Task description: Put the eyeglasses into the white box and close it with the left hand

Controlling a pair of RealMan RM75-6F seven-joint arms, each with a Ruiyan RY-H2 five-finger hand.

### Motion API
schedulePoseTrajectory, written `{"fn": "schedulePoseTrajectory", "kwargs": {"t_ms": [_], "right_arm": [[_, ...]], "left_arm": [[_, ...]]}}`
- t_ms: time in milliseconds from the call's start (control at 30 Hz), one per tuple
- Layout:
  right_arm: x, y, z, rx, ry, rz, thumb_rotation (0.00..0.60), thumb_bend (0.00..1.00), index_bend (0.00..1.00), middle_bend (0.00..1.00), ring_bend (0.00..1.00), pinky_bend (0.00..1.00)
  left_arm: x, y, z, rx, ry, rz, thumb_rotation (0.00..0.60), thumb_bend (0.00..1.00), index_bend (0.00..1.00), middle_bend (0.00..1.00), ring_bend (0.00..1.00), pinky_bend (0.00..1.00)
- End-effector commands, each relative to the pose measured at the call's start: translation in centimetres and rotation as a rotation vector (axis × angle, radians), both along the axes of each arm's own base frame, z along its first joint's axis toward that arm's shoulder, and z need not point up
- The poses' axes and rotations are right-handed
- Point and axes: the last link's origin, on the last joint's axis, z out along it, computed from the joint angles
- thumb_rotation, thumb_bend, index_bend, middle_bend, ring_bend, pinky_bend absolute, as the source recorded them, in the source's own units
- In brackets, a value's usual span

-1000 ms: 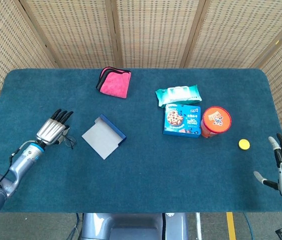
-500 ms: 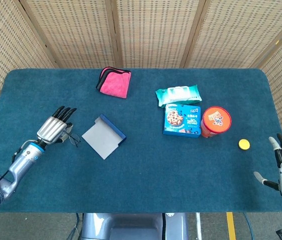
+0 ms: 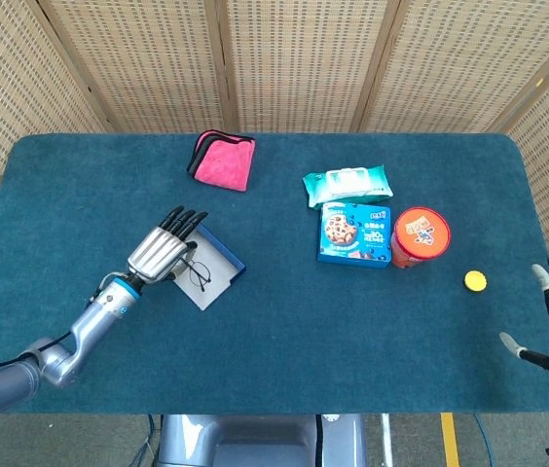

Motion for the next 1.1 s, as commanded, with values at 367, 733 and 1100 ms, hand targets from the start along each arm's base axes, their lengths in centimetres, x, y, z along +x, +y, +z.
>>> {"fn": "schedulePoseTrajectory", "kwargs": {"t_ms": [367,733,1100], "right_arm": [[0.0,0.0,0.1,0.006,-0.013,0.001,0.6,0.0,0.0,0.0,0.0,0.0],[0.0,-0.1,0.2,0.005,-0.014,0.0,0.6,0.0,0.0,0.0,0.0,0.0],[-0.2,-0.1,0.4,0.004,-0.021,-0.004,0.6,0.0,0.0,0.0,0.0,0.0]], "left_arm": [[0.3,1.2,-2.7,0.026,0.022,0.016,0.6,0.39,0.61,0.0,0.0,0.0],[0.0,1.6,-4.1,0.019,0.003,-0.021,0.6,0.37,0.61,0.0,0.0,0.0],[0.2,1.8,-5.2,0.036,0.058,-0.054,0.6,0.37,0.61,0.0,0.0,0.0]]}}
